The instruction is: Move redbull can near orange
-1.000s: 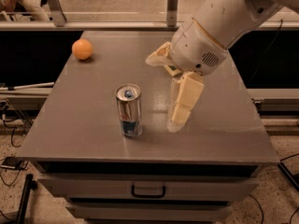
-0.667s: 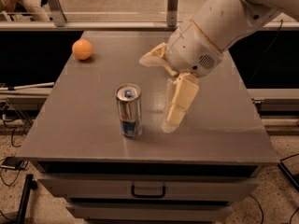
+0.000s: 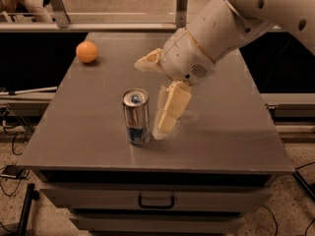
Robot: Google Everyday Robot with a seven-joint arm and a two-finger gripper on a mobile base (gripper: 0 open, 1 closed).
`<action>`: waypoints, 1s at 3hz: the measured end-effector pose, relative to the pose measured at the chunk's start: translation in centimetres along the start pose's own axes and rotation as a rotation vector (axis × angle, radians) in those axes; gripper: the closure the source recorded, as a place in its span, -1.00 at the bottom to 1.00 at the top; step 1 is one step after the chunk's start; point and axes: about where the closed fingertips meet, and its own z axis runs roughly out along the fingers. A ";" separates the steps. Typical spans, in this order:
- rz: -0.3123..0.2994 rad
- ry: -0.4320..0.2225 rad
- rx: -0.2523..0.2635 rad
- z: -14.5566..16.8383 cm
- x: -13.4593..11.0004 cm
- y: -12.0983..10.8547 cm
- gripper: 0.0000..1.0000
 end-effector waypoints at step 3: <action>0.001 -0.027 -0.040 1.7 -0.9 -0.6 -0.47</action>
Offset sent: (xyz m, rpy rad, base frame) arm 0.0063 0.0199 -0.0082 0.0463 0.0838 0.0387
